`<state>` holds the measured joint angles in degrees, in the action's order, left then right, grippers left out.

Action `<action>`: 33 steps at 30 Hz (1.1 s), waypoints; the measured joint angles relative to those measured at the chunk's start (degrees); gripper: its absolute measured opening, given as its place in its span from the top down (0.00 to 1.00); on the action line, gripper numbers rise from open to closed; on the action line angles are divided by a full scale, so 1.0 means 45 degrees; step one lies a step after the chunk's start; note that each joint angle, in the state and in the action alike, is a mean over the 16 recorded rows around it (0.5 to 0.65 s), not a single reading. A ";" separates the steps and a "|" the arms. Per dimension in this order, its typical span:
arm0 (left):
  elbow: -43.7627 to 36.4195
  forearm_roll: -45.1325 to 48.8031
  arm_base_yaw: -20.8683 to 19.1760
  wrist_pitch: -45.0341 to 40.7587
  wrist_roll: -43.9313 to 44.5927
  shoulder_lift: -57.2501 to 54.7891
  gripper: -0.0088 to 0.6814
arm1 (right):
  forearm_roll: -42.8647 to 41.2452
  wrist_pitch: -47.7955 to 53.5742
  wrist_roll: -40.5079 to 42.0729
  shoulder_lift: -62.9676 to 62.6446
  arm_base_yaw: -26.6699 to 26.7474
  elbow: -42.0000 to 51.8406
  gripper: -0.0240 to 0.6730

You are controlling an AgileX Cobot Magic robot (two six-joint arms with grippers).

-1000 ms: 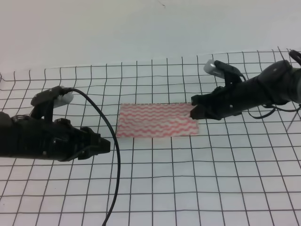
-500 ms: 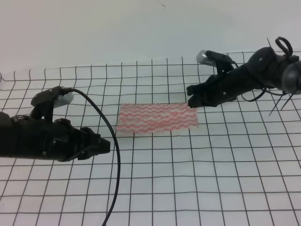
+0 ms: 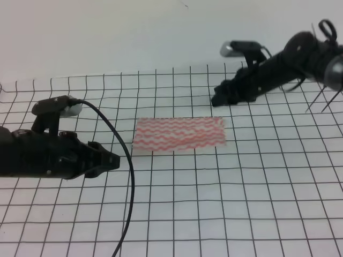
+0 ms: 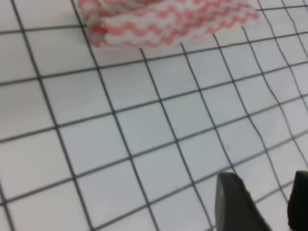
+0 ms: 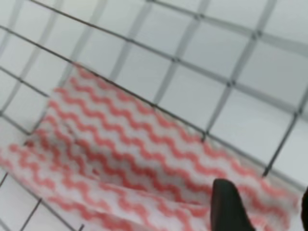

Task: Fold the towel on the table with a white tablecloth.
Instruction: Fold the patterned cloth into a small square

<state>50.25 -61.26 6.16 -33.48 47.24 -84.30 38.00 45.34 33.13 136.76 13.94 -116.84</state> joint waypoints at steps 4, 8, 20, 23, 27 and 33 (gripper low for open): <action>0.0278 0.0268 -0.0012 0.0073 -0.0104 0.0009 0.64 | -0.0311 0.0702 0.1056 -0.0063 0.0060 -0.1149 0.53; 0.0603 0.0917 -0.0023 0.0014 -0.0629 0.0022 0.64 | -0.0726 0.1411 0.2416 -0.0070 0.0304 -0.2095 0.53; 0.1197 0.3467 -0.0031 0.0420 -0.2761 0.0055 0.79 | -0.1939 0.1664 0.4101 0.0780 0.1658 -0.2895 0.55; 0.1360 0.3703 -0.0031 0.0618 -0.2945 -0.0039 0.84 | -0.2129 0.1498 0.3961 0.1116 0.1885 -0.2920 0.56; 0.1709 0.3711 -0.0031 0.0741 -0.3000 -0.0234 0.88 | -0.2453 0.1426 0.3668 0.1526 0.2029 -0.2954 0.56; 0.2532 0.3641 -0.0031 0.0520 -0.3000 -0.0681 0.90 | -0.2900 0.2018 0.3401 0.1928 0.2100 -0.2985 0.56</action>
<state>61.65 -44.88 6.02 -31.15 33.74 -87.36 24.95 54.42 48.44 145.43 23.39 -130.27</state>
